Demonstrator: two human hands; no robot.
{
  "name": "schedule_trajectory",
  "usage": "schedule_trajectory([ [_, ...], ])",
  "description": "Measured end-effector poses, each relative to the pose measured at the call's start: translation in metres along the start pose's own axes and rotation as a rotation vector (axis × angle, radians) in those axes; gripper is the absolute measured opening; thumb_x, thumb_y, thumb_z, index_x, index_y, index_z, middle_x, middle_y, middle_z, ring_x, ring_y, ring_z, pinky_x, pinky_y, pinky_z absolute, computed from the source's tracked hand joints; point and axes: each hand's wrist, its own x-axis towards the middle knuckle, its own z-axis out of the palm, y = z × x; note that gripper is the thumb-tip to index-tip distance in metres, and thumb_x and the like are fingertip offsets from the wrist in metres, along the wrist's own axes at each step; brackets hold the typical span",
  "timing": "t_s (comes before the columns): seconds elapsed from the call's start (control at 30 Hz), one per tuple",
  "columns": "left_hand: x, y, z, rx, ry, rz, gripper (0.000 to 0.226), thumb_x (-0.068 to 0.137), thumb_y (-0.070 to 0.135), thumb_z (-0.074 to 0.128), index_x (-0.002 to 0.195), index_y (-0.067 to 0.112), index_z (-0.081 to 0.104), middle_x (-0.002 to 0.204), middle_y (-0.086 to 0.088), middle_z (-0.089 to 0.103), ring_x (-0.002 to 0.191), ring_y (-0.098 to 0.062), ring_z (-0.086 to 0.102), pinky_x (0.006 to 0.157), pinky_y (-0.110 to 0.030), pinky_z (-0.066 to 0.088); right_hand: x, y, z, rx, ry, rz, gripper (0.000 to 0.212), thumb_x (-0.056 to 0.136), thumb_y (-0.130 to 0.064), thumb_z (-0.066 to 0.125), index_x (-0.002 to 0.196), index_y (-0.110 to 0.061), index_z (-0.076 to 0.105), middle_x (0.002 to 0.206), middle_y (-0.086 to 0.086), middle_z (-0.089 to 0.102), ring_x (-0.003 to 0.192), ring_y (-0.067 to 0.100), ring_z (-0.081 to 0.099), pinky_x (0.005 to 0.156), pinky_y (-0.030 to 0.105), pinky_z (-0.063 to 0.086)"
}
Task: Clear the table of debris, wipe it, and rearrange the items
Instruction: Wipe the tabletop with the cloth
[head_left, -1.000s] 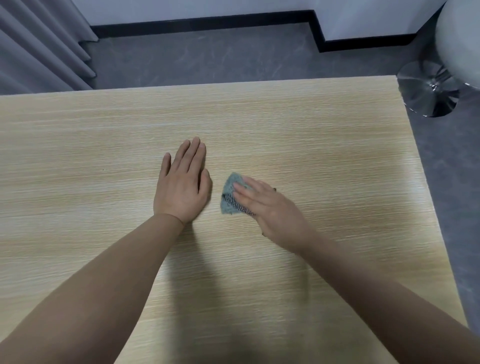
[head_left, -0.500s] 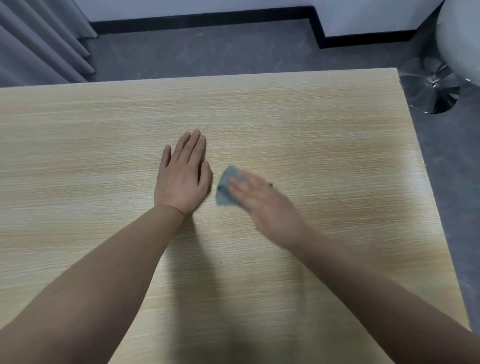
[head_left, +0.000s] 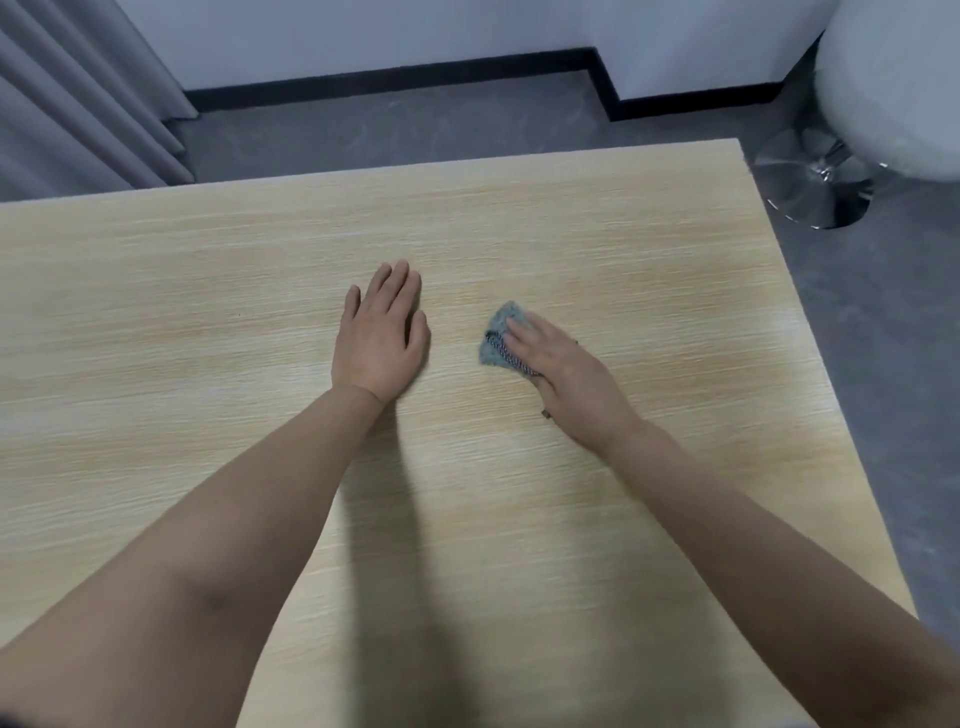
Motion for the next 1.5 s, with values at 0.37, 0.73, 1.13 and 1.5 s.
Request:
schedule_trajectory([
  [0.37, -0.061, 0.013, -0.001, -0.03, -0.132, 0.018, 0.05, 0.1, 0.027, 0.031, 0.148, 0.014, 0.024, 0.158, -0.001, 0.013, 0.146, -0.02, 0.004, 0.116, -0.041, 0.004, -0.046, 0.006, -0.005, -0.048, -0.195, -0.17, 0.083, 0.067, 0.017, 0.059, 0.141, -0.016, 0.039, 0.146, 0.003, 0.039, 0.138, 0.024, 0.03, 0.111, 0.042, 0.032],
  [0.73, -0.127, 0.027, 0.012, 0.019, -0.138, -0.012, 0.063, 0.093, 0.042, 0.007, 0.15, 0.016, 0.018, 0.158, 0.001, 0.007, 0.144, -0.014, -0.004, 0.115, -0.036, -0.002, -0.081, -0.034, 0.011, 0.01, -0.079, -0.212, 0.059, 0.08, 0.012, 0.056, 0.136, -0.005, 0.045, 0.143, 0.009, 0.044, 0.136, 0.027, 0.033, 0.113, 0.04, 0.016],
  [1.13, -0.176, 0.038, 0.014, 0.004, -0.168, -0.062, 0.066, 0.09, 0.043, 0.004, 0.15, 0.018, 0.016, 0.152, 0.01, -0.004, 0.14, -0.008, -0.011, 0.114, -0.035, -0.002, 0.022, 0.013, -0.022, -0.096, -0.143, 0.026, 0.057, 0.095, 0.002, 0.042, 0.146, -0.019, 0.029, 0.155, -0.006, 0.019, 0.144, 0.017, 0.012, 0.113, 0.031, 0.021],
  [1.5, -0.189, 0.043, 0.014, 0.0, -0.178, -0.082, 0.07, 0.088, 0.043, 0.002, 0.15, 0.014, 0.017, 0.157, 0.002, 0.004, 0.143, -0.013, -0.005, 0.115, -0.04, 0.003, -0.126, -0.037, 0.015, -0.055, -0.113, -0.275, 0.054, 0.08, 0.008, 0.062, 0.13, -0.008, 0.053, 0.137, 0.005, 0.051, 0.132, 0.028, 0.041, 0.109, 0.041, 0.023],
])
